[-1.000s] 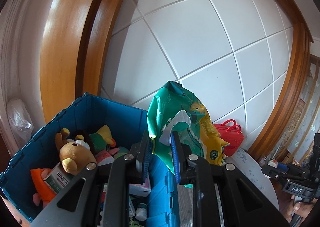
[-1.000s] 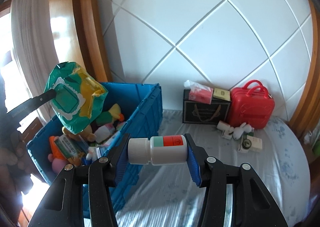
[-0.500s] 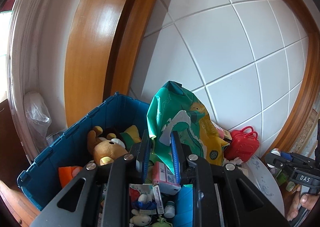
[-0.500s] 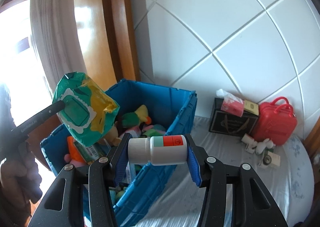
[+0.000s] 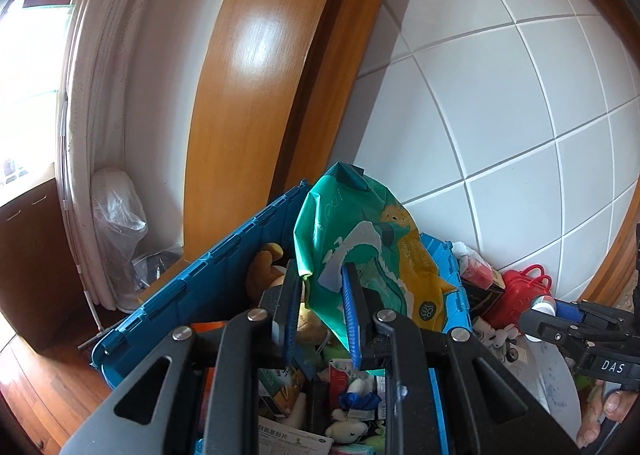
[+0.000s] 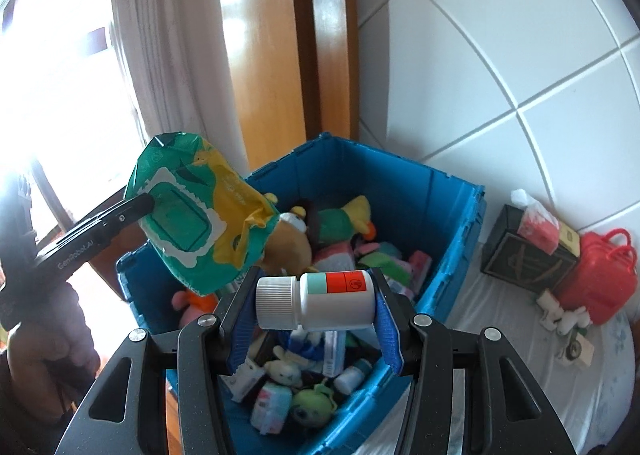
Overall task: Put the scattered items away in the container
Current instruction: 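Open both grippers to drop the wet-wipes pack and pill bottle into the crate, then move both grippers back from the crate toward the remaining items on the bed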
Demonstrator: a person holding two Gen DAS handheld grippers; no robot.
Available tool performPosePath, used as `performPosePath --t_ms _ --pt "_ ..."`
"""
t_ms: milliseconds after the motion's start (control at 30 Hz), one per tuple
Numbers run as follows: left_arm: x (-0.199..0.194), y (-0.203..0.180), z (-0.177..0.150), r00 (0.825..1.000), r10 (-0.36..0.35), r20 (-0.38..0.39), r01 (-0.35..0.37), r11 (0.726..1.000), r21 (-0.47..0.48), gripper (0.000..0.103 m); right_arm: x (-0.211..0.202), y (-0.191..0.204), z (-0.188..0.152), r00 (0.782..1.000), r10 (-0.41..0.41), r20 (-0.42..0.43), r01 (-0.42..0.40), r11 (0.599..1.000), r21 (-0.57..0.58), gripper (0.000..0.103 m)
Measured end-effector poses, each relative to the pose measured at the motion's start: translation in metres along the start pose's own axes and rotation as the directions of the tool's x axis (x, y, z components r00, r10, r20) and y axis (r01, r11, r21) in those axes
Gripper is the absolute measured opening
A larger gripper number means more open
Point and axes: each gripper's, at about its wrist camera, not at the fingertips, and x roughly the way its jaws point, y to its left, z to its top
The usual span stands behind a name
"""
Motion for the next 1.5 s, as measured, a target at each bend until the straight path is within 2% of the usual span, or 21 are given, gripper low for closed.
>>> performPosePath --t_ms 133,167,200,233,267,300,567,967,1267,1500 --pt "-0.004 0.002 0.002 1.000 -0.008 0.008 0.008 1.000 0.009 0.021 0.008 0.008 0.001 0.999 0.036 -0.001 -0.036 0.999 -0.001 0.051" --pt "-0.003 0.002 0.003 1.000 -0.001 0.009 0.001 1.000 0.009 0.024 0.010 0.009 0.002 0.999 0.041 0.001 -0.041 0.999 0.001 0.058" --pt "-0.002 0.003 0.003 1.000 0.010 0.003 -0.010 1.000 0.008 0.039 0.011 0.008 0.003 0.999 0.045 0.003 -0.045 0.999 0.002 0.080" --pt "-0.001 0.005 0.004 1.000 0.029 -0.008 -0.029 1.000 0.000 0.071 0.011 0.009 0.003 0.999 0.050 0.011 -0.050 0.999 0.003 0.095" --pt "-0.001 0.007 0.004 0.999 0.050 -0.009 -0.050 0.999 -0.016 0.090 0.009 0.010 0.003 0.998 0.048 0.028 -0.048 0.999 0.002 0.102" --pt "-0.003 0.010 0.004 0.998 0.057 0.005 -0.057 0.998 -0.031 0.103 0.008 0.010 0.003 0.999 0.045 0.030 -0.045 0.999 -0.003 0.103" --pt "0.004 -0.001 -0.003 0.998 0.063 -0.023 -0.063 0.998 -0.001 0.103 0.002 0.002 -0.002 0.999 0.040 0.032 -0.040 0.999 0.005 0.102" --pt "0.013 -0.041 -0.011 0.998 0.047 -0.042 -0.046 0.998 0.037 0.103 -0.017 -0.037 -0.027 0.999 0.002 0.037 -0.005 0.997 0.076 0.103" --pt "0.009 -0.096 -0.013 0.999 0.027 -0.032 -0.025 0.996 0.087 0.103 -0.041 -0.074 -0.046 0.999 -0.011 0.051 0.005 0.994 0.113 0.103" --pt "0.016 -0.151 -0.030 0.997 -0.020 -0.073 0.031 0.989 0.142 0.103 -0.060 -0.112 -0.069 0.998 -0.040 0.047 0.032 0.987 0.158 0.103"
